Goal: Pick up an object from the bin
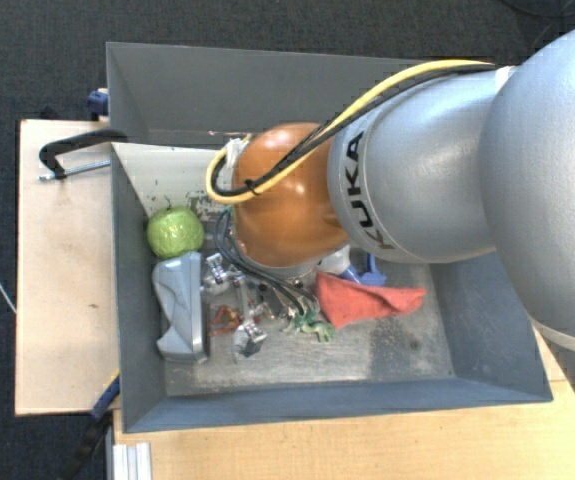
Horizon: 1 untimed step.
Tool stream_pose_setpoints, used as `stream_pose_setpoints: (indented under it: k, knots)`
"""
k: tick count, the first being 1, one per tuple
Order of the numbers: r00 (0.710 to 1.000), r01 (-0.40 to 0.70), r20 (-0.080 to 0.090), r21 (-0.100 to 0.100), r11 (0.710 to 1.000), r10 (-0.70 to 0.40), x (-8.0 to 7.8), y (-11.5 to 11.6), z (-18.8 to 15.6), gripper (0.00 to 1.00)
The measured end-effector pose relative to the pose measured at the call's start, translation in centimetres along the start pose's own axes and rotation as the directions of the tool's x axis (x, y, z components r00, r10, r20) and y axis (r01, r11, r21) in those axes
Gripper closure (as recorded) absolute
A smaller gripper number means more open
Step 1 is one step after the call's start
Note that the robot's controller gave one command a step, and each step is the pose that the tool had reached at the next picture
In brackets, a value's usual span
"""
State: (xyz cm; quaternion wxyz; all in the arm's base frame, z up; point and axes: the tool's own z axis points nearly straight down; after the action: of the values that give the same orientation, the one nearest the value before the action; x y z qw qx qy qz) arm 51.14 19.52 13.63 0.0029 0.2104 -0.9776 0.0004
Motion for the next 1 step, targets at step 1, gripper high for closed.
stream_pose_setpoints:
  k: [1]
  knots:
    - [1.000, -0.001, 0.000, 0.000, 1.000, 0.001, 0.01, -0.04, -0.02, 0.00]
